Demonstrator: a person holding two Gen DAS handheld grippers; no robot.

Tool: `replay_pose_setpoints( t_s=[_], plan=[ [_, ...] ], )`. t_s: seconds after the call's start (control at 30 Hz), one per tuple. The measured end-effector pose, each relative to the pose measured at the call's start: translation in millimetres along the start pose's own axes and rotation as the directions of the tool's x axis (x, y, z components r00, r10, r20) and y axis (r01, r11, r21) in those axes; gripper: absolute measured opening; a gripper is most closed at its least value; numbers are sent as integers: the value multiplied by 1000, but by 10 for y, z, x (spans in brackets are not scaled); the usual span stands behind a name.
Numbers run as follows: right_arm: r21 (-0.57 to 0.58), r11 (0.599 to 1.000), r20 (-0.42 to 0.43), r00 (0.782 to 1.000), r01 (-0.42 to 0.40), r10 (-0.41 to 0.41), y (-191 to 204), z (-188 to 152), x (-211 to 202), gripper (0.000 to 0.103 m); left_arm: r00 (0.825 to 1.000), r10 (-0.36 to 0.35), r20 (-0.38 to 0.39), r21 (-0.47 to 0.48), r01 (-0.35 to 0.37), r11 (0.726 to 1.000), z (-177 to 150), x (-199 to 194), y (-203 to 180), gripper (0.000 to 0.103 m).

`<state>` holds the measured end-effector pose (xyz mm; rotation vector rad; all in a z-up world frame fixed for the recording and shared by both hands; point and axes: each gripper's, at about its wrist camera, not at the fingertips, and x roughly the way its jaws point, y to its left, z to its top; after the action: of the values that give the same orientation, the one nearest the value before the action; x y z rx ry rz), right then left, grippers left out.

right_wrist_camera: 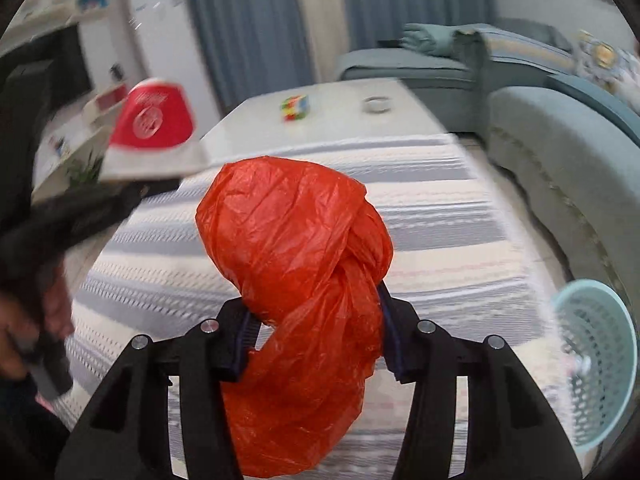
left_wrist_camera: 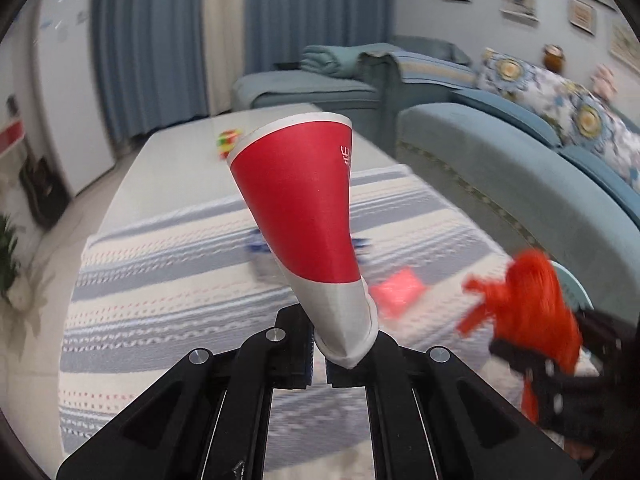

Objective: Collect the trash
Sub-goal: 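Carry the red bag and paper cup with both tools over the basket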

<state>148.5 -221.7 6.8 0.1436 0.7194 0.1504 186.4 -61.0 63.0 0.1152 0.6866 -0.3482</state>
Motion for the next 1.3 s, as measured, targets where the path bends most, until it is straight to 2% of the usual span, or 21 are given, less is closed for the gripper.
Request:
replay_pose_setpoints(
  t_s=[0.2, 0.3, 0.33, 0.47, 0.53, 0.63, 0.8, 0.87, 0.97, 1.07, 1.3],
  plan=[
    [92, 987, 72, 987, 134, -141, -730, -5, -336, 48, 999, -37, 20, 77, 35, 996, 0, 28, -801, 2],
    [104, 973, 93, 972, 205, -215, -1021, -41, -429, 48, 997, -77, 13, 97, 75, 992, -3, 115, -1180, 2],
    [110, 968, 104, 966, 226, -237, -1112, -55, -463, 48, 996, -89, 12, 102, 88, 991, -7, 164, -1311, 2],
    [106, 935, 196, 914, 340, -355, -1443, -196, -702, 48, 989, -151, -4, 104, 151, 983, -11, 339, -1759, 2],
    [112, 921, 209, 897, 372, -388, -1600, -248, -759, 48, 984, -177, -15, 113, 178, 978, -28, 450, -2027, 2],
    [171, 899, 190, 882, 403, -432, -1932, -345, -845, 48, 977, -211, -33, 116, 213, 970, -92, 635, -2388, 2],
    [334, 820, 120, 841, 466, -527, -2565, -359, -919, 49, 966, -244, -90, 135, 255, 957, -297, 875, -2847, 2],
    [383, 776, 93, 815, 501, -572, -2732, -395, -992, 49, 962, -254, -103, 163, 268, 950, -376, 930, -3004, 2],
    [392, 751, 97, 788, 532, -608, -2821, -417, -1093, 51, 959, -263, -106, 193, 279, 941, -429, 974, -3181, 2],
    [399, 743, 107, 777, 538, -620, -2846, -410, -1150, 51, 960, -260, -107, 204, 277, 939, -433, 1011, -3296, 2],
    [422, 728, 91, 774, 540, -626, -2944, -395, -1135, 51, 964, -244, -109, 211, 262, 942, -396, 1061, -3422, 2]
  ],
)
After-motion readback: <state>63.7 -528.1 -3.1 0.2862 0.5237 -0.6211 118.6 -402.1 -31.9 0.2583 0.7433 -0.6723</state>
